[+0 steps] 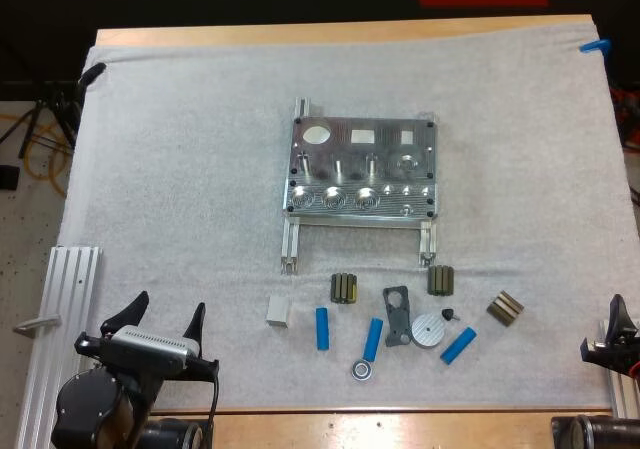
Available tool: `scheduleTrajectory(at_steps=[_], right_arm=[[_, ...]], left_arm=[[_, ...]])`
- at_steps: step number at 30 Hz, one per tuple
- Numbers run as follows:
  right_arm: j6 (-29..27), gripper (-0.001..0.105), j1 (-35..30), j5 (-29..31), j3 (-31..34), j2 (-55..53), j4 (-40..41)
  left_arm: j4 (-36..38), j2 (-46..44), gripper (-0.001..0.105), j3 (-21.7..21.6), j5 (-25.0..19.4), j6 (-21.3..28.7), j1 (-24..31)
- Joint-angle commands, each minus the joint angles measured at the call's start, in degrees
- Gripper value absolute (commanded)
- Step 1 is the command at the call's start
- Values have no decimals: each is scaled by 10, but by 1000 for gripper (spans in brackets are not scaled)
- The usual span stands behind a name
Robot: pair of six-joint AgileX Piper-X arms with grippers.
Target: Load cells from left to right
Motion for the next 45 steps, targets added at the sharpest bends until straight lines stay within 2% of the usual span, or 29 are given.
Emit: scheduleTrajectory(at_steps=[1, 8, 11, 13, 19, 23, 28, 32, 34, 37, 41, 45], right_arm=[[-1, 61, -3, -2, 1, -22, -5], [-1, 61, -3, -2, 1, -22, -5], [-5, 61, -3, -3, 1, -18, -5], [-6, 61, -3, -3, -6, -10, -2], [-6, 61, -3, -6, -62, 41, 7], [-7, 61, -3, -48, -104, 83, 26], [-7, 61, -3, -158, -163, 148, 59], [-7, 61, -1, -221, -190, 189, 76], [-5, 61, -1, -265, -204, 214, 78], [-2, 61, -1, -292, -215, 241, 78], [-2, 61, -1, -308, -223, 268, 71], [-2, 61, -1, -308, -238, 296, 56]], left_arm=[[-6, -79, 68, -1, 0, -6, 1], [-6, -79, 68, -1, 0, -6, 1], [-6, -77, 68, -5, 15, -6, 1], [-6, -64, 68, -18, 35, -6, 1], [-6, -1, 68, -74, 53, -6, -15], [-5, 51, 68, -107, 72, 5, -37], [19, 133, 68, -165, 90, 52, -94], [40, 186, 68, -200, 93, 54, -137], [55, 221, 68, -218, 115, 54, -165], [68, 264, 68, -232, 141, 54, -201], [76, 305, 68, -232, 141, 53, -252], [80, 358, 68, -232, 136, 4, -304]])
